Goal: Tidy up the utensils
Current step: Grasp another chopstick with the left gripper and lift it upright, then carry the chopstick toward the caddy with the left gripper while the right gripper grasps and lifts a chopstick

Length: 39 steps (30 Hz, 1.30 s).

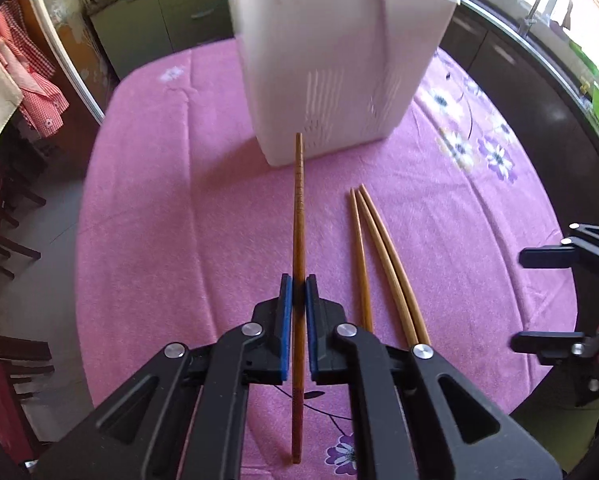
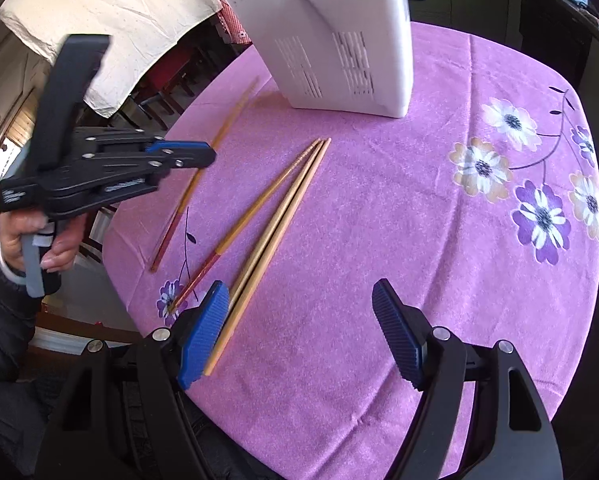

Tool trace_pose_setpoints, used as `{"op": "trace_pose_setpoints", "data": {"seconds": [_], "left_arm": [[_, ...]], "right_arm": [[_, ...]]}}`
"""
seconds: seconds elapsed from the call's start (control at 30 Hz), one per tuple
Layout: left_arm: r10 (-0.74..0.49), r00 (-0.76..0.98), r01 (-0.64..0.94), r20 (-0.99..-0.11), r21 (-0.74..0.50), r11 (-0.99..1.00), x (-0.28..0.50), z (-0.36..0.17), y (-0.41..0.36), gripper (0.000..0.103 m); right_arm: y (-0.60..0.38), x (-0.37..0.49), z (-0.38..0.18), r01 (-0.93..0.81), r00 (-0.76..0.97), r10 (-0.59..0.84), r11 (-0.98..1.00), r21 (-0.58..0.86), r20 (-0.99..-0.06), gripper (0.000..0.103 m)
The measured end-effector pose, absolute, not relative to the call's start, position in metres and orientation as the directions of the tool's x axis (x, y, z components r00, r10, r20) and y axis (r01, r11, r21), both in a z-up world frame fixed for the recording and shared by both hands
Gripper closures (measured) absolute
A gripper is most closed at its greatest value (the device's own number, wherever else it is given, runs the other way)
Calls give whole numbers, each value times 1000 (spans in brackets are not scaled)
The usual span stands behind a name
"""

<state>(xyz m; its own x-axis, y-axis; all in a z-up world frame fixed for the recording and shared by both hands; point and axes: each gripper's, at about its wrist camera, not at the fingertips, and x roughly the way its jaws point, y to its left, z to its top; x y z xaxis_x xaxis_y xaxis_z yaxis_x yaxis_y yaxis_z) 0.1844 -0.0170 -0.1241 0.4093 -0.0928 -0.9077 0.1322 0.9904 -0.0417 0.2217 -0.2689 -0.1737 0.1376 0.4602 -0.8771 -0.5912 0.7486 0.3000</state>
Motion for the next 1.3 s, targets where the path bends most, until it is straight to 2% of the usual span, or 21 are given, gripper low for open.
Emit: {"op": "trace_pose_setpoints", "data": {"seconds": [0.03,0.1,0.13,0.17,0.3,0.37,0.57,0.87,1.0,1.1,1.17,1.3], "left_arm": [[-96,449,119,-888,-46,992,179,-114,-12,97],[-84,541,96,-837,-37,995,166,-94,-3,97],[-75,581,82,-810,-34,996,160,-85,3,97],[-72,616,70,-785,-36,997,154,-77,7,97],[-65,708,47,-704,-44,998,139,-56,25,97],[-62,734,47,-677,-40,998,132,-52,28,97],[-109,747,86,-655,-67,994,120,-52,38,97],[-130,760,94,-637,-90,992,110,-54,55,97],[-127,763,93,-634,-87,992,106,-53,56,96],[-121,766,100,-632,-69,993,106,-51,51,96],[-124,765,106,-632,-66,992,106,-50,48,97],[-121,770,112,-626,-54,992,103,-45,45,96]], "right_arm": [[-260,227,-175,-594,138,442,753,283,-886,29],[-244,238,-179,-596,150,388,770,230,-909,42],[-237,244,-182,-589,144,368,778,220,-919,54],[-232,250,-185,-579,125,360,783,226,-925,59],[-217,264,-198,-549,66,308,806,223,-949,67],[-211,269,-201,-532,40,294,815,229,-955,74],[-194,269,-208,-518,17,218,837,178,-976,81],[-162,258,-218,-527,25,94,847,67,-995,84],[-153,256,-221,-531,38,56,847,27,-998,84],[-135,251,-223,-564,62,41,826,-1,-997,79],[-132,251,-224,-582,69,53,813,3,-996,91],[-148,247,-220,-576,97,100,817,26,-990,96]]}}
